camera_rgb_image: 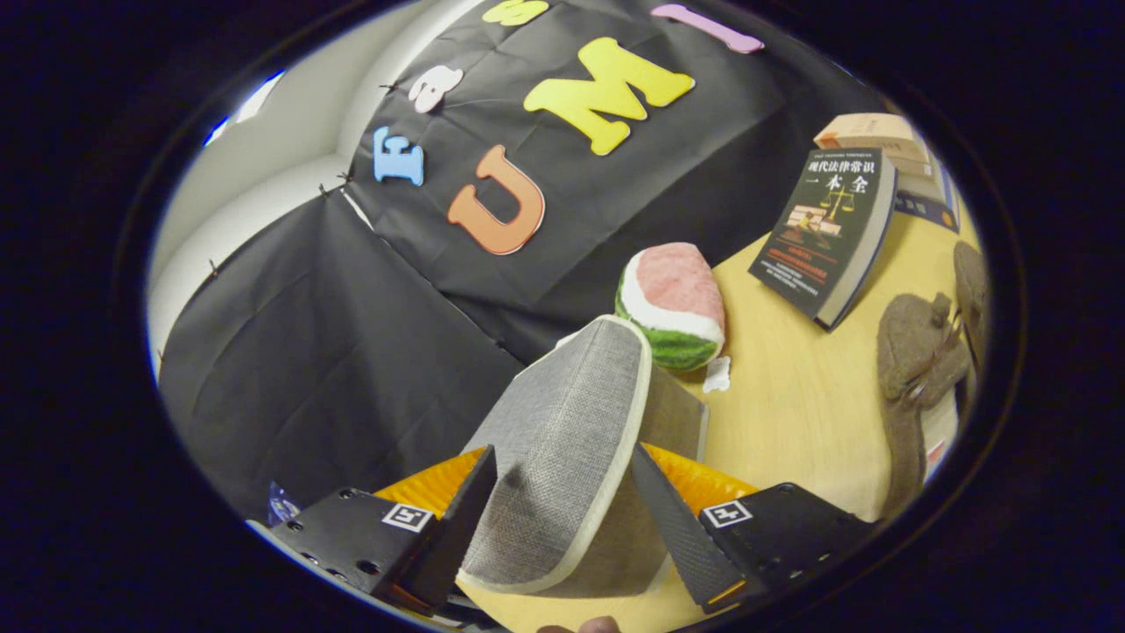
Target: Open the storage box then place both shoes into the box .Put the left shoe in first, then the right shoe, with the right side of both shoes facing outward in a uniform manner.
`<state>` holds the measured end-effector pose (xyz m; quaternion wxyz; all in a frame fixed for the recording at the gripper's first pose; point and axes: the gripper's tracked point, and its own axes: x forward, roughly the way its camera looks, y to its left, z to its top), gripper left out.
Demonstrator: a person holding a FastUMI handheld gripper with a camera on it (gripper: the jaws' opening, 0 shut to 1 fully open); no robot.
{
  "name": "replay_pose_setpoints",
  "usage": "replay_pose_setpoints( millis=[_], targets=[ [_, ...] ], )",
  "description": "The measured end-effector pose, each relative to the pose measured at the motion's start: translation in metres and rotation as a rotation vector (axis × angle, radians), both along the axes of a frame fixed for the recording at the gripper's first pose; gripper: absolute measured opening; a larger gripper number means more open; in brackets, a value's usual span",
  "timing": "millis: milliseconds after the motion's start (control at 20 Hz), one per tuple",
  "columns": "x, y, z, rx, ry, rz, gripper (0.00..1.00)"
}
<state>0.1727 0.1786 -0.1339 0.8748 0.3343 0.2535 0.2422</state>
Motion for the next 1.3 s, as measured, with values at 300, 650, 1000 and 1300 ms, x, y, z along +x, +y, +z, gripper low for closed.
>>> replay_pose_setpoints(
  millis=[300,650,1000,1300],
  targets=[
    [0.000,-0.004,0.012,0.068,0.035,0.005,0.83],
    [-0.001,0.003,0.051,0.083,-0.038,0.018,0.39],
    [-0.008,0.058,0.111,0.044,-0.176,0.113,0.39],
    [-0.008,0.147,0.158,-0.042,-0.276,0.204,0.39]
  ],
)
